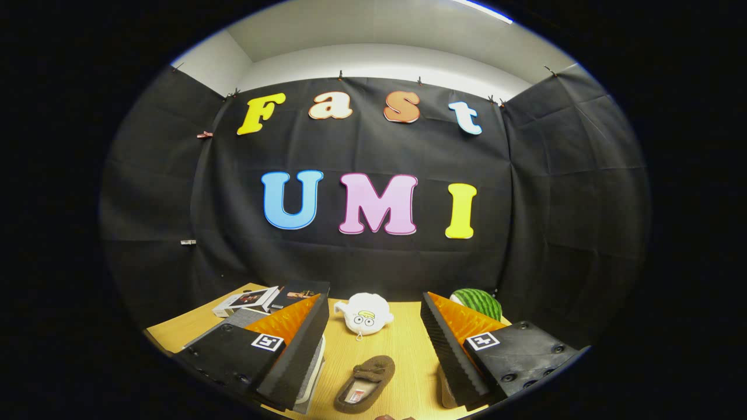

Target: Open the storage box then place both shoes into the box .Put the left shoe in first, then the right shoe, with the right side of both shoes facing outward in a uniform manner.

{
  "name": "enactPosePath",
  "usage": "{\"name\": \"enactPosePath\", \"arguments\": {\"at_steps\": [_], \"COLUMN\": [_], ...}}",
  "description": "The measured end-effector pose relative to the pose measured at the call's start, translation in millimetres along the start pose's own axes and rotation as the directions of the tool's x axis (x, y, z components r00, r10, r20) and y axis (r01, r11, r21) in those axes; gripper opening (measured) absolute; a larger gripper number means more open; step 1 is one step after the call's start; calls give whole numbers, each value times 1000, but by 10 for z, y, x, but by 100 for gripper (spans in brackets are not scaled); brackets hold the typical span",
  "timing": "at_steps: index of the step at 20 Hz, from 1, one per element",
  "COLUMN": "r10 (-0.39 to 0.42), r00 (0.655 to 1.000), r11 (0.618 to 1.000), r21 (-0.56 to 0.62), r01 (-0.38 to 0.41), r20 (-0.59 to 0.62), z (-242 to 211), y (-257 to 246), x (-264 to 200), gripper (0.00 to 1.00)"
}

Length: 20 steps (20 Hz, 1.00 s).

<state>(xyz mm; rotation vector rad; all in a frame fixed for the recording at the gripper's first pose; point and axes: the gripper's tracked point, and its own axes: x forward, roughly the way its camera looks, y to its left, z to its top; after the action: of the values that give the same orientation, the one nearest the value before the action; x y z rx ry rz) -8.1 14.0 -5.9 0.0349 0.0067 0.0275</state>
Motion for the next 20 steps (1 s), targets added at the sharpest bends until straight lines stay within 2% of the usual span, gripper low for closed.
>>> {"name": "enactPosePath", "arguments": {"at_steps": [5,12,17,20], "r10": [8,115,217,299], "r00": [999,979,927,865], "r11": [1000,992,966,923], "r21": [7,77,203,351], "r01": [-7,-103,-159,-156], "r20": [-41,-170,-306,-403], "z": [-115,-397,-688,-944], "y": [6,259,408,502], "x": [9,96,248,298], "gripper": [97,98,97,98]}}
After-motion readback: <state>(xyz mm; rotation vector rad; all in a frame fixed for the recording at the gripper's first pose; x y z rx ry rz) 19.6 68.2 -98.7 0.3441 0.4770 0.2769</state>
